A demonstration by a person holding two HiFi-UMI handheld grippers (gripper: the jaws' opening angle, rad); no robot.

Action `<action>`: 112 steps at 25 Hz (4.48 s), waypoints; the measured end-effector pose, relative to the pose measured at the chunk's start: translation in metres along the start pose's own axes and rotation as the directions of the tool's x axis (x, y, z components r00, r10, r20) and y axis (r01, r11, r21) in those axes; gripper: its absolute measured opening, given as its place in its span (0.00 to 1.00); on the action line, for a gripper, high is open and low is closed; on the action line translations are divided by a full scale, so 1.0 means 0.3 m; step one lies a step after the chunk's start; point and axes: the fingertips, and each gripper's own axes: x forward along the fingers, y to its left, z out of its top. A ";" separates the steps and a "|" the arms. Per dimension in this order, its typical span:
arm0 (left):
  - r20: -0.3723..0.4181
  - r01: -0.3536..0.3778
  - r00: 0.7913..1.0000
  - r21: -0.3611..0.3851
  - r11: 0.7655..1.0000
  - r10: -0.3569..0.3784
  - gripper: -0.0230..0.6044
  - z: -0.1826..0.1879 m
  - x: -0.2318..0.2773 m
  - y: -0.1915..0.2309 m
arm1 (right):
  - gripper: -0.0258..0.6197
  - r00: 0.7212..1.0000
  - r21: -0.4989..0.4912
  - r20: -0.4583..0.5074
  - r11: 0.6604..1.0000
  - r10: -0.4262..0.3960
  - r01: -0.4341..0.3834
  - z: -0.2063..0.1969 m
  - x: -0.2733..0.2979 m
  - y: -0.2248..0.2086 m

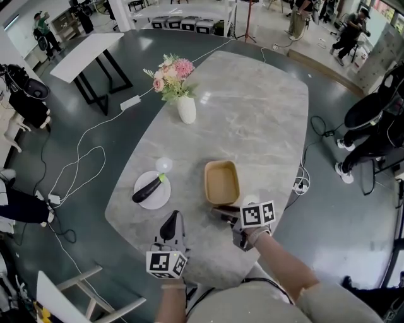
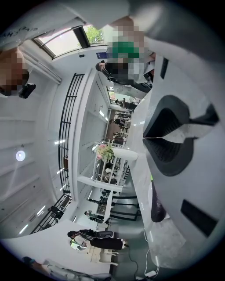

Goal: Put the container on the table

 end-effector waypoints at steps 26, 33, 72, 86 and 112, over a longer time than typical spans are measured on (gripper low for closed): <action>-0.001 0.027 1.000 0.006 1.000 -0.027 0.05 0.004 -0.031 -0.031 | 0.05 0.992 0.004 0.056 0.994 0.110 -0.111 -0.022 -0.079 0.085; 0.010 0.043 0.999 0.014 0.999 -0.044 0.05 0.033 -0.044 -0.059 | 0.05 0.987 -0.108 0.128 0.991 0.098 -0.084 0.023 -0.178 0.127; 0.086 0.105 0.990 0.079 0.991 -0.112 0.05 0.198 -0.060 -0.073 | 0.05 0.833 -0.564 0.552 0.741 0.009 0.366 0.223 -0.500 0.301; 0.130 0.092 0.986 0.091 0.992 -0.104 0.05 0.259 -0.060 -0.048 | 0.05 0.794 -0.584 0.608 0.679 0.004 0.444 0.258 -0.547 0.333; 0.154 0.077 0.984 0.095 0.993 -0.091 0.05 0.271 -0.061 -0.030 | 0.05 0.721 -0.540 0.693 0.661 -0.002 0.522 0.287 -0.610 0.296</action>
